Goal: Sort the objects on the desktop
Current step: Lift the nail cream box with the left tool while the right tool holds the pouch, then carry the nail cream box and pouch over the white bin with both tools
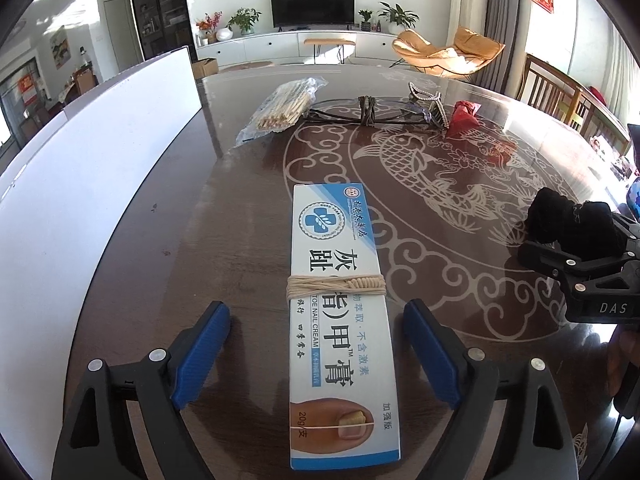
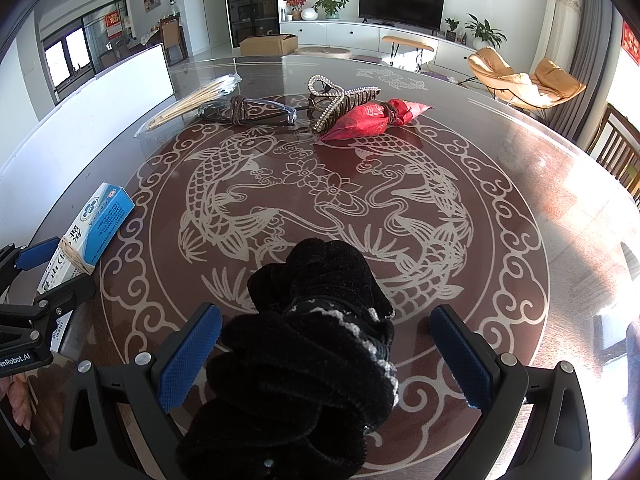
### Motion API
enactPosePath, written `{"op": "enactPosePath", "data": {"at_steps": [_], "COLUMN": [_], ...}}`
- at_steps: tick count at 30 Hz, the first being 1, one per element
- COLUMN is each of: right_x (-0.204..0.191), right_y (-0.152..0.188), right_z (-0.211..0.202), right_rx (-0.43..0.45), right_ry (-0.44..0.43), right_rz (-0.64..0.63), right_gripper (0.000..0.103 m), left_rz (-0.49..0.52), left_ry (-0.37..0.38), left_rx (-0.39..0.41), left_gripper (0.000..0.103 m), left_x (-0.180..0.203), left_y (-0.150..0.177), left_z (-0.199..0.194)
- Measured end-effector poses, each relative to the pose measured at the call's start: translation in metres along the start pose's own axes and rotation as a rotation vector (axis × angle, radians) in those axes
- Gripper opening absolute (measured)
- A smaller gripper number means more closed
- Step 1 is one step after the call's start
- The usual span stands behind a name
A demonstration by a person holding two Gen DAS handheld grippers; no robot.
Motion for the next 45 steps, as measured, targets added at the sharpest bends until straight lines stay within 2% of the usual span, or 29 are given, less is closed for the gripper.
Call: {"op": "enactPosePath", "data": {"at_steps": [1, 3, 14, 15, 17, 20, 23, 27, 28, 29, 30, 32, 33, 34, 35, 40, 45], "right_x": [0.0, 0.0, 0.0, -0.001, -0.002, 0.002, 0.006, 0.001, 0.001, 0.001, 0.002, 0.001, 0.001, -0.001, -0.003, -0.025, -0.062], "right_y": [0.0, 0.0, 0.0, 0.001, 0.004, 0.006, -0.002, 0.002, 0.006, 0.011, 0.016, 0.022, 0.023, 0.024, 0.026, 0.032, 0.015], "right_z": [0.0, 0.0, 0.0, 0.0, 0.002, -0.003, -0.009, -0.009, -0.009, -0.01, -0.01, -0.015, -0.019, -0.024, -0.029, -0.056, -0.071], "right_rx": [0.0, 0.0, -0.001, -0.022, -0.14, -0.27, -0.303, -0.358, -0.371, -0.383, -0.391, -0.368, -0.346, -0.333, -0.329, -0.275, -0.217], "right_ry": [0.0, 0.001, -0.001, -0.013, -0.05, -0.131, -0.122, -0.07, -0.06, -0.05, -0.041, -0.056, -0.05, -0.059, -0.052, -0.097, -0.17], "right_rz": [0.0, 0.0, 0.0, -0.018, -0.057, -0.02, -0.022, -0.094, -0.101, -0.103, -0.099, -0.09, -0.099, -0.103, -0.108, -0.112, -0.11], "right_gripper": [0.103, 0.103, 0.103, 0.103, 0.103, 0.103, 0.103, 0.103, 0.103, 0.103, 0.103, 0.077, 0.063, 0.042, 0.038, 0.038, 0.038], "left_rz": [-0.012, -0.016, -0.008, -0.003, 0.013, 0.044, 0.054, 0.068, 0.069, 0.075, 0.083, 0.101, 0.108, 0.112, 0.112, 0.051, -0.041], "left_ry": [0.007, 0.002, 0.017, 0.023, 0.031, 0.053, 0.054, 0.059, 0.062, 0.067, 0.072, 0.081, 0.082, 0.088, 0.09, 0.13, 0.154], "left_rx": [-0.003, -0.024, -0.032, -0.033, -0.039, -0.094, -0.167, -0.168, -0.156, -0.132, -0.108, -0.094, -0.094, -0.081, -0.068, -0.009, 0.066], "left_gripper": [0.092, 0.103, 0.103, 0.103, 0.103, 0.103, 0.103, 0.103, 0.101, 0.088, 0.066, 0.041, 0.041, 0.041, 0.041, 0.041, 0.041], "left_x": [-0.002, -0.003, -0.003, -0.002, -0.002, 0.0, 0.001, 0.003, 0.003, 0.004, 0.006, 0.008, 0.009, 0.009, 0.008, -0.008, -0.05], "left_y": [0.0, 0.001, 0.004, 0.004, 0.005, 0.006, 0.007, 0.011, 0.012, 0.012, 0.01, 0.009, 0.011, 0.012, 0.014, 0.021, 0.003], "left_z": [0.001, 0.005, 0.005, 0.005, 0.003, 0.005, 0.007, 0.004, 0.002, -0.002, -0.006, -0.012, -0.014, -0.018, -0.022, -0.054, -0.101]}}
Point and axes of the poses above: each gripper's, at about its wrist camera, not at the fingertips, and z roughly the way its jaws point, x to its right, y to its underside, the point moved 10 cm from there along z, roughly the way its jaws point, and after that the axes turned 1 degree about -y, right-handed, at the moved point
